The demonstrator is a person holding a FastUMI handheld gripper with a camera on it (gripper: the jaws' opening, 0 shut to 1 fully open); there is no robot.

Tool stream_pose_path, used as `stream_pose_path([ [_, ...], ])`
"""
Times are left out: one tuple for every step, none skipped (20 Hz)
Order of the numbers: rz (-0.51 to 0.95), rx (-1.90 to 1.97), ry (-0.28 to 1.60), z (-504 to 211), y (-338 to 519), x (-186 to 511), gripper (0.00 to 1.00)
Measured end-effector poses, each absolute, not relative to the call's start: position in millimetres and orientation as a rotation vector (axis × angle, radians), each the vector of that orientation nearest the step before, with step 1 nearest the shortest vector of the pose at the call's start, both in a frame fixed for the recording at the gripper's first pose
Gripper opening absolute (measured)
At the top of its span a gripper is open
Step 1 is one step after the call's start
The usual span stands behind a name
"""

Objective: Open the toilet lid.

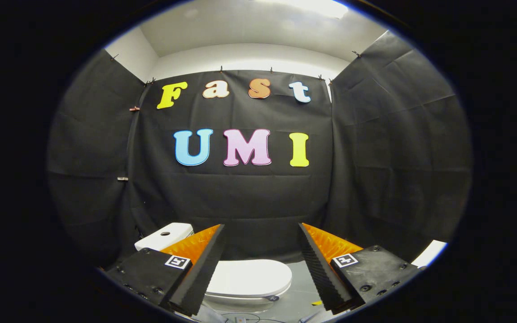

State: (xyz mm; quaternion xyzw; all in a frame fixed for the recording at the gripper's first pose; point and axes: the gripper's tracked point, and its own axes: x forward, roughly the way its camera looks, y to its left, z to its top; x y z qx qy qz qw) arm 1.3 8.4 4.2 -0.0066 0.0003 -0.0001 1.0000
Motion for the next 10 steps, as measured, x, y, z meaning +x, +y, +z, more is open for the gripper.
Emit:
stream_pose_path([
  [-0.001,-0.011,0.001,4.0,8.1,2.4,0.99],
  [-0.002,-0.012,0.001,2.8,6.9,2.5,0.99],
  [-0.006,-0.013,0.0,3.1,6.1,2.2,0.99],
  [-0.008,-0.013,-0.003,3.9,5.7,1.9,0.99],
  [-0.009,-0.011,-0.005,4.3,5.0,1.2,0.99],
  [-0.012,-0.007,-0.006,5.2,3.3,-0.5,0.99],
  [-0.015,-0.002,-0.007,5.5,1.4,-0.3,0.99],
  [-0.019,0.002,-0.006,3.8,-0.8,-0.9,0.99],
  [-0.024,0.004,-0.003,2.7,-2.5,-0.2,0.99],
  [-0.028,0.005,0.003,0.6,-4.2,0.9,0.99],
])
